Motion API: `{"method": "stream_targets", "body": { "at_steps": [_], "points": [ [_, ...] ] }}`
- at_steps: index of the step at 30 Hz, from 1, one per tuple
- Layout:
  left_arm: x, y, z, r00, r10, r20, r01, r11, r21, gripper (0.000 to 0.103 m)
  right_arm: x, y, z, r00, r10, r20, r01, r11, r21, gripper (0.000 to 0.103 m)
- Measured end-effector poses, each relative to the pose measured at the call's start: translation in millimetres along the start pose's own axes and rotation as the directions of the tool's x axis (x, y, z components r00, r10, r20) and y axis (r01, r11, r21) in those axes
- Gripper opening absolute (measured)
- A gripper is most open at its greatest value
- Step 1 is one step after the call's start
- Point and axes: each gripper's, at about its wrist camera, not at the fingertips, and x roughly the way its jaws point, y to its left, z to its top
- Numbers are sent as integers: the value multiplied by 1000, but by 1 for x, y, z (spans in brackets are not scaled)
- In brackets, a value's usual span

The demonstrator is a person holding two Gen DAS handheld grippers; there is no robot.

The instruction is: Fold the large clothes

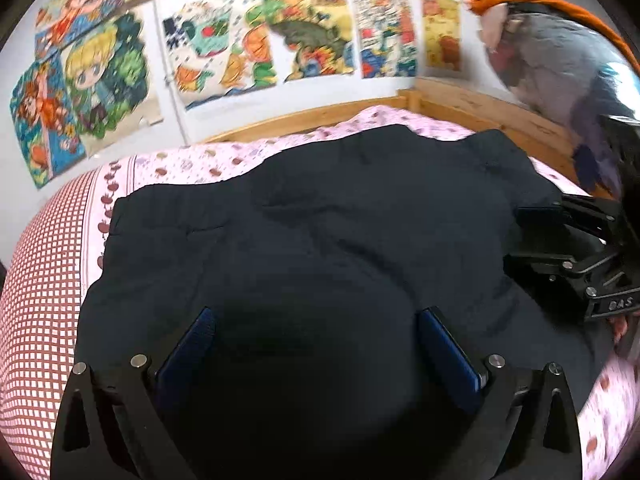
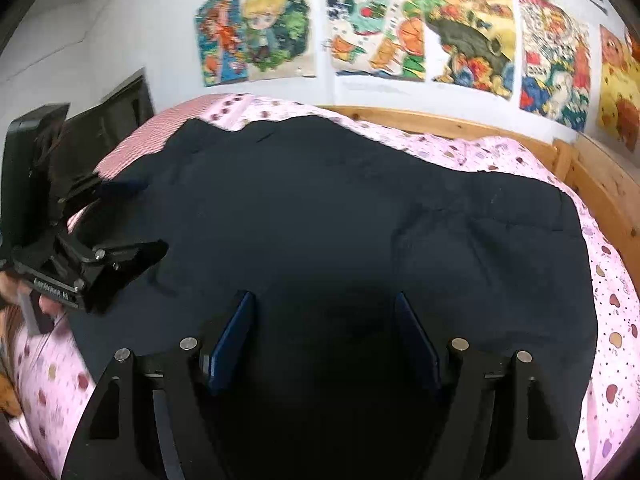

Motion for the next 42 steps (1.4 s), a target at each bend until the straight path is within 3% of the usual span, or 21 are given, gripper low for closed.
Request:
{"method": "stream_targets", "body": {
  "at_steps": [6, 10, 15, 19, 28, 33, 42],
  "points": [
    [35, 11, 25, 997, 59, -47, -62, 996, -67, 103, 29, 2, 19, 998, -51, -47, 49, 998, -27, 68],
    [53, 25, 36, 993, 72, -92, -83, 989, -124, 103, 40, -8, 30, 996, -69, -64, 71, 997, 15, 69],
    [68, 52, 47, 987, 87, -135, -117, 965, -236, 103, 55, -23, 42, 987, -132, -87, 136, 989, 51, 69],
    [82, 63, 45, 979, 116, -166, -158, 951, -265, 103, 69, -40, 44, 977, -175, -124, 187, 978, 92, 69],
    [109, 52, 40, 963, 121, -239, -176, 959, -224, 103, 95, -60, 26, 986, -88, -143, 115, 975, 190, 72],
    [111, 56, 34, 972, 88, -219, -143, 957, -251, 103, 97, -63, 15, 992, -74, -100, 94, 971, 218, 72],
    [113, 53, 29, 977, 104, -188, -149, 957, -248, 103, 98, -65, 10, 995, -71, -71, 86, 971, 223, 72]
  ]
}}
